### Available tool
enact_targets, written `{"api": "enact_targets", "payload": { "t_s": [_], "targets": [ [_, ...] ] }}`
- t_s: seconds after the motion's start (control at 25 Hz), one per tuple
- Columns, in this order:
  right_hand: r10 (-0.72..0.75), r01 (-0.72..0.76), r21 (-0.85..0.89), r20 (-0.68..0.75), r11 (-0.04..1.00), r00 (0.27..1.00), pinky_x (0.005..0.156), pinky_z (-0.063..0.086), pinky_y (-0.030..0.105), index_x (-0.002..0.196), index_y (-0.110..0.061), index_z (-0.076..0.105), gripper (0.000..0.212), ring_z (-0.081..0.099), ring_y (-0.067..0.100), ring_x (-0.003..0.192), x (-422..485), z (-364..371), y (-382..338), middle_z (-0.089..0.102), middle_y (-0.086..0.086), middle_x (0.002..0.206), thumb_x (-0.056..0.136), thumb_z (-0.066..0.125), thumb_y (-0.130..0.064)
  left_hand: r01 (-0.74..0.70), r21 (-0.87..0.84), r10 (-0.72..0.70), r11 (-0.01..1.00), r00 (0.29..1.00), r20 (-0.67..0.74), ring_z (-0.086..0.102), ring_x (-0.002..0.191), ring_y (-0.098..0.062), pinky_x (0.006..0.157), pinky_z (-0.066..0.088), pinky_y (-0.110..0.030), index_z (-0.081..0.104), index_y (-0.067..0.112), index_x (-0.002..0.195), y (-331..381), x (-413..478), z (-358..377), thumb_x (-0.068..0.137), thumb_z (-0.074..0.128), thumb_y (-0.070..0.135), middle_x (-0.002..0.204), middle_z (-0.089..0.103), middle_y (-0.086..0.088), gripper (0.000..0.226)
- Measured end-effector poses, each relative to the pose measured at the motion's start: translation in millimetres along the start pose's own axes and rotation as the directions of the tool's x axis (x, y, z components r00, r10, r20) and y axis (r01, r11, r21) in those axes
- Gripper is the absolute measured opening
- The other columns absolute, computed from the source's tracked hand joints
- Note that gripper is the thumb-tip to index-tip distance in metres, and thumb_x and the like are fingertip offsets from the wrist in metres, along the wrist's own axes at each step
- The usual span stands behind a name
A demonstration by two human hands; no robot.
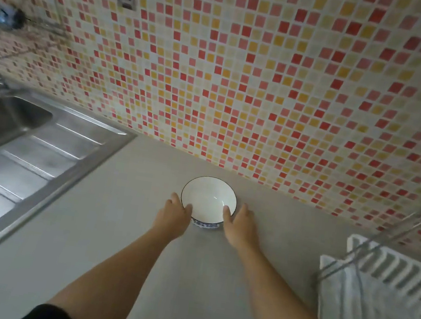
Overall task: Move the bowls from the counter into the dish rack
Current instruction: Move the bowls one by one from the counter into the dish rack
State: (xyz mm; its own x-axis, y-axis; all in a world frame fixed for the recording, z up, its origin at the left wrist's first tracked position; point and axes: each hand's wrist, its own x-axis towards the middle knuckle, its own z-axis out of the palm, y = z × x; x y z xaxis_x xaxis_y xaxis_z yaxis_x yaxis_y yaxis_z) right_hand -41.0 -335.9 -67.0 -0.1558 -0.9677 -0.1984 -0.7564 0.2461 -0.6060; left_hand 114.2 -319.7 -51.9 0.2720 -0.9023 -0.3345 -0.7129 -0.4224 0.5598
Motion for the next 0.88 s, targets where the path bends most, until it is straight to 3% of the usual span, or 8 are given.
{"api": "enact_targets", "payload": {
  "t_s": [0.08,0.2,0.32,0.48,0.56,0.72,0.88],
  "targets": [
    [0.045,-0.048,0.053,0.060,0.997,0.997,0.100,0.039,0.036,0.143,-0.006,0.032,0.061,0.049,0.033,0.127,13,12,-1,0.047,0.016,0.141,0.097,0.040,-0.045,0.034,-0.060,-0.033,0.998,0.999,0.015,0.046,0.128,-0.041,0.102,0.037,-0.042,0.029,-0.002,0.140,2,16,9,0.099,0.037,0.033,0.138,0.046,-0.024,0.055],
    [0.086,-0.092,0.059,0.097,0.994,0.992,0.102,0.040,0.036,0.138,-0.002,0.035,0.049,0.049,0.034,0.126,32,23,0,0.047,0.017,0.141,0.096,0.045,-0.024,0.064,-0.082,-0.060,0.995,0.997,0.048,0.046,0.127,-0.041,0.100,0.038,-0.042,0.025,-0.002,0.142,6,32,18,0.095,0.040,0.014,0.138,0.046,-0.024,0.052],
    [0.098,-0.112,0.100,0.137,0.989,0.986,0.091,0.043,0.034,0.130,0.001,0.040,0.039,0.053,0.035,0.117,40,26,5,0.051,0.020,0.133,0.093,0.042,-0.011,0.071,-0.100,-0.067,0.992,0.997,0.035,0.045,0.128,-0.040,0.101,0.038,-0.040,0.020,-0.001,0.146,8,38,19,0.091,0.045,0.003,0.139,0.044,-0.023,0.060],
    [0.031,-0.058,0.229,0.124,0.972,0.992,0.073,0.040,0.027,0.129,-0.001,0.038,0.035,0.053,0.024,0.086,26,20,11,0.056,0.018,0.123,0.094,0.037,-0.005,-0.001,-0.101,0.002,0.995,1.000,0.007,0.041,0.134,-0.038,0.107,0.036,-0.040,0.007,0.004,0.153,10,27,11,0.092,0.047,0.005,0.147,0.035,-0.019,0.073],
    [-0.016,0.000,0.282,0.054,0.959,0.998,0.075,0.040,0.026,0.135,-0.004,0.035,0.041,0.054,0.026,0.091,14,15,9,0.056,0.016,0.125,0.094,0.036,-0.005,-0.036,-0.109,0.033,0.993,0.999,-0.031,0.045,0.129,-0.038,0.103,0.039,-0.041,0.012,0.007,0.153,12,15,3,0.094,0.045,0.005,0.145,0.036,-0.018,0.068],
    [-0.109,0.127,0.300,-0.076,0.945,0.991,0.079,0.045,0.030,0.144,-0.008,0.029,0.051,0.059,0.032,0.103,-21,7,4,0.059,0.016,0.126,0.094,0.038,-0.007,-0.097,-0.236,0.062,0.967,0.987,-0.149,0.053,0.088,-0.035,0.073,0.046,-0.039,0.040,0.006,0.125,8,-18,-16,0.091,0.038,0.000,0.114,0.053,-0.022,0.035],
    [-0.223,0.260,0.273,-0.161,0.926,0.961,0.089,0.046,0.030,0.147,-0.012,0.026,0.052,0.057,0.030,0.115,-92,-14,4,0.055,0.011,0.135,0.096,0.038,-0.008,-0.149,-0.227,0.090,0.962,0.964,-0.250,0.059,0.079,-0.040,0.063,0.043,-0.038,0.035,0.007,0.094,-13,-79,-29,0.094,0.033,0.001,0.084,0.054,-0.019,0.007]
  ]
}}
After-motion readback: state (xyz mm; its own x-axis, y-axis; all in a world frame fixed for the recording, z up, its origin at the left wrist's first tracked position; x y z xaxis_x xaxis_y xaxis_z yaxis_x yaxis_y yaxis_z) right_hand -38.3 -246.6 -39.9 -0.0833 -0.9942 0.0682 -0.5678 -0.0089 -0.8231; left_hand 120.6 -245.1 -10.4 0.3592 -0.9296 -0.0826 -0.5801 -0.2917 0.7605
